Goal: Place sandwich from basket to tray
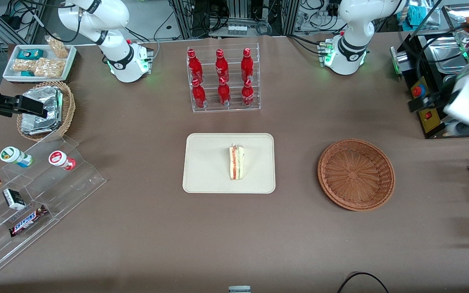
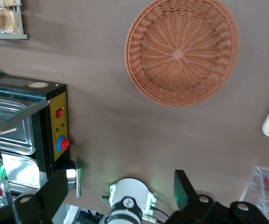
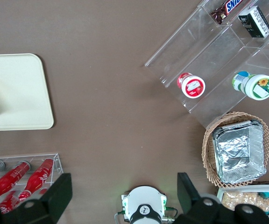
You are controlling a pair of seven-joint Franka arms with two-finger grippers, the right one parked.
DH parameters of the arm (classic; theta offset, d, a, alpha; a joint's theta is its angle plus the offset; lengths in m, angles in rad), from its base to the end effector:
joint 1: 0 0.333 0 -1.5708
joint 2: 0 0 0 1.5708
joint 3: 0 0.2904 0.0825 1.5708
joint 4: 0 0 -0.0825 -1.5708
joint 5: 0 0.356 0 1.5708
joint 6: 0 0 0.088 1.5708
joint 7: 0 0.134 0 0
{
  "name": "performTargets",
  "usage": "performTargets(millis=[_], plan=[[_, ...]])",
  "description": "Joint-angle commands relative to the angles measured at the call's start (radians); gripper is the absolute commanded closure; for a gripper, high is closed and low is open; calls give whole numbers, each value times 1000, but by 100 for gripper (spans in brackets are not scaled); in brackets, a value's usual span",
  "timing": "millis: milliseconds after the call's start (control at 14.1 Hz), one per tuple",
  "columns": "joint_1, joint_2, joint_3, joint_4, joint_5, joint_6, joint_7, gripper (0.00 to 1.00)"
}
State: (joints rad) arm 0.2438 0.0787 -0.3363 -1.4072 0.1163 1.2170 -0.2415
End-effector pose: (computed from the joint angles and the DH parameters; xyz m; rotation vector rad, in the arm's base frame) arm 0.5010 -0.0214 0.5785 -2.9774 -0.2571 0.3703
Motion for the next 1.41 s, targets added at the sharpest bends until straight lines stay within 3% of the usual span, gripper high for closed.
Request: performTargets(millis=[0,212,424,707,1343], plan=[[-9,38,15,100,-26,-39,10,0],[-191,32,213,99,-68,-40,13,0],[-199,26,212,59,-98,-14,11,0],[-169,30,129,54,-87,2,-1,0],[-173,36,131,65,-89,1,4,0]])
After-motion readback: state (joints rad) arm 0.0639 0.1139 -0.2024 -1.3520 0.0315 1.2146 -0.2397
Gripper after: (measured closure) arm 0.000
